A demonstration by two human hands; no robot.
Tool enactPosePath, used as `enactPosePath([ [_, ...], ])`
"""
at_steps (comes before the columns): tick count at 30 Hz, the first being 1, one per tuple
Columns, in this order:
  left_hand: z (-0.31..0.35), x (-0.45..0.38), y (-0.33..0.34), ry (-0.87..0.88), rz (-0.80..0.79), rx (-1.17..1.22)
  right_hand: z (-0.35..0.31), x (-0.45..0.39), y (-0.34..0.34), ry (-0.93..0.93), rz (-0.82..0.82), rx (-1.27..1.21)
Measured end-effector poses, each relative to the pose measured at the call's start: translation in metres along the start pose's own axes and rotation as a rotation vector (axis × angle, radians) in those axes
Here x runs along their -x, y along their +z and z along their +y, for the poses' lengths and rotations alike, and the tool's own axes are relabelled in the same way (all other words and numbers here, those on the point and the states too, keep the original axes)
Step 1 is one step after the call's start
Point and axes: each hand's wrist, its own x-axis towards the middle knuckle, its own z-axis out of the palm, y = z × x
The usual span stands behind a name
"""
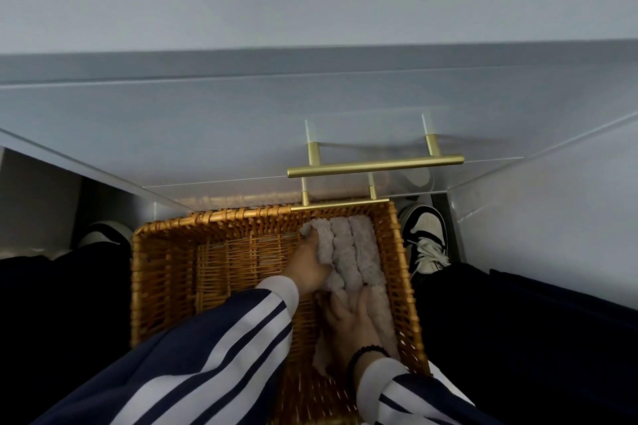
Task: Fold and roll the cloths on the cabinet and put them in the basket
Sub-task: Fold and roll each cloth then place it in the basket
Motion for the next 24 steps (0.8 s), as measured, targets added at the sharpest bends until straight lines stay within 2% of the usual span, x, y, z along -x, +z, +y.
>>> enactPosePath([
  [4,-0.007,-0.003,-0.002,-0.018,-0.015,-0.031,-0.001,-0.004,-0.001,0.033,-0.052,-0.033],
  [10,-0.007,-0.005,-0.005,-0.018,-0.097,-0.033,0.002,-0.004,-0.004,-0.051,-0.068,-0.024],
  [14,-0.004,-0.013,-0.003,-0.224,-0.221,0.18,-0.001,-0.008,0.003,-0.055,-0.091,-0.182],
  [16,0.0,-0.018,-0.001,-0.325,-0.25,0.419,-0.002,-0.004,0.002,-0.068,-0.086,-0.244],
  [19,0.009,-0.019,0.006,-0.369,-0.318,0.754,-0.004,0.001,-0.001,-0.066,-0.045,-0.329],
  [21,0.009,-0.018,0.013,-0.359,-0.294,0.804,-0.006,0.001,-0.003,-0.033,-0.037,-0.375],
  [24,0.01,-0.016,0.023,-0.395,-0.228,0.748,-0.008,0.001,-0.007,-0.007,-0.021,-0.394],
])
